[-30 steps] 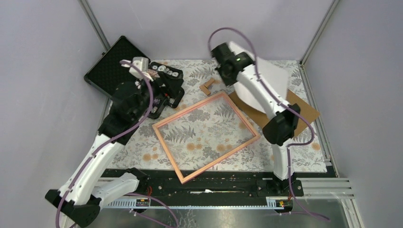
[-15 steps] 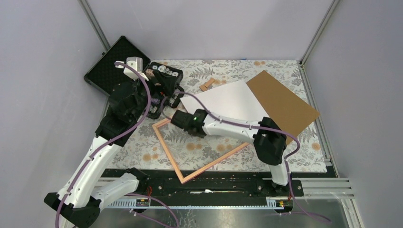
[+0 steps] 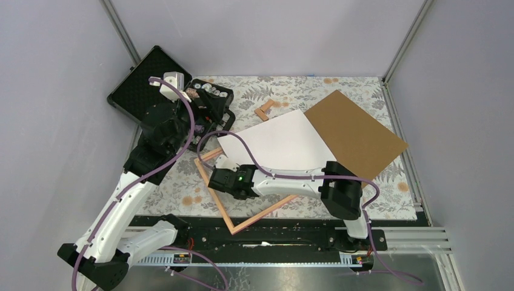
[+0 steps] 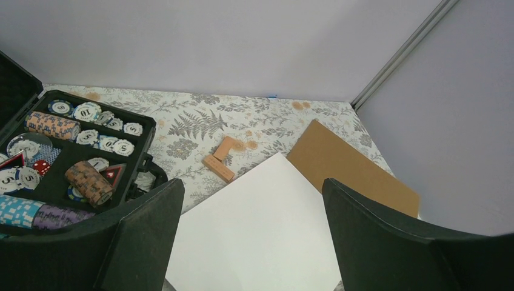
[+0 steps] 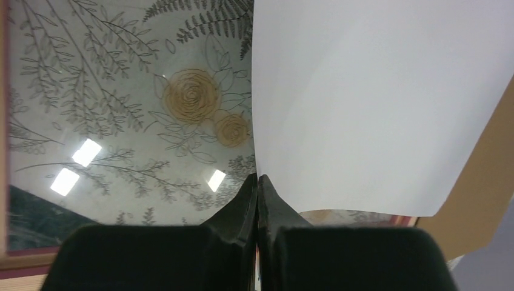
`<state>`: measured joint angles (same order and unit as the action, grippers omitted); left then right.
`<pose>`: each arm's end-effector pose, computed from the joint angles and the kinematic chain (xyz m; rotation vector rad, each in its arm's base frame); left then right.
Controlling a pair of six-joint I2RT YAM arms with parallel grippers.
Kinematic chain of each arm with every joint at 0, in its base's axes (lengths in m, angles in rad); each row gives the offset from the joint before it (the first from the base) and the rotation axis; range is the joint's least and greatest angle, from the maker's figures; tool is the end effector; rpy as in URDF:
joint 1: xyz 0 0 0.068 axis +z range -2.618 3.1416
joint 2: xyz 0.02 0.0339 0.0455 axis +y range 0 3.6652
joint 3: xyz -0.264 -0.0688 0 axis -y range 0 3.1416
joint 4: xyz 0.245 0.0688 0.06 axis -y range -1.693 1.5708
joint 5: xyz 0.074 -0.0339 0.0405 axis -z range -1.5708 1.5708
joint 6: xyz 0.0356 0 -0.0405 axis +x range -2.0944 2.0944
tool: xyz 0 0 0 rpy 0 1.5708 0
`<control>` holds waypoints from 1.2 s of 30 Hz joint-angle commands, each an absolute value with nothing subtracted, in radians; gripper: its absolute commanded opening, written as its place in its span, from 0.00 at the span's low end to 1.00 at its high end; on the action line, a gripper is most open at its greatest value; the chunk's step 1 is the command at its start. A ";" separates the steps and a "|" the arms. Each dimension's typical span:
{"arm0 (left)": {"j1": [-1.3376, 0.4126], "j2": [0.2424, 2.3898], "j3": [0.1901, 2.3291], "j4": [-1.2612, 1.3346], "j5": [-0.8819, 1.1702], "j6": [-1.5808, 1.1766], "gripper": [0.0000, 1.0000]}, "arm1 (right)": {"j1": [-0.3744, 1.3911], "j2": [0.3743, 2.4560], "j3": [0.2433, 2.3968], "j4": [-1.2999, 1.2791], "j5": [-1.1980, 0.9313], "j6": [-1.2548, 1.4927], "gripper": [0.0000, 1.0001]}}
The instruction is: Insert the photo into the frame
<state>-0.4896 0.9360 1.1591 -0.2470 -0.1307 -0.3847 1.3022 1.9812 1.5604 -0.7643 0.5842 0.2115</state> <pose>0.1772 -0.0892 0.4362 -0.0185 1.6244 -0.5740 0.1284 0.3925 0.2142 -1.1532 2.1792 -0.2081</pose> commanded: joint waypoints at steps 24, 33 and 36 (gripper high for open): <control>-0.485 0.945 1.180 -0.215 -0.116 -0.393 0.89 | 1.410 1.936 1.534 -0.611 0.553 0.385 0.00; -0.485 0.948 1.177 -0.212 -0.103 -0.397 0.89 | 1.414 1.938 1.507 -0.607 0.522 0.368 0.00; -0.484 0.951 1.175 -0.210 -0.100 -0.399 0.89 | 1.414 1.926 1.494 -0.596 0.522 0.365 0.00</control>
<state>-0.4896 0.9466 1.1591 -0.2470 -0.1139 -0.3927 1.4006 1.9812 1.5097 -0.6193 0.5293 0.3733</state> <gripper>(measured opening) 0.889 0.016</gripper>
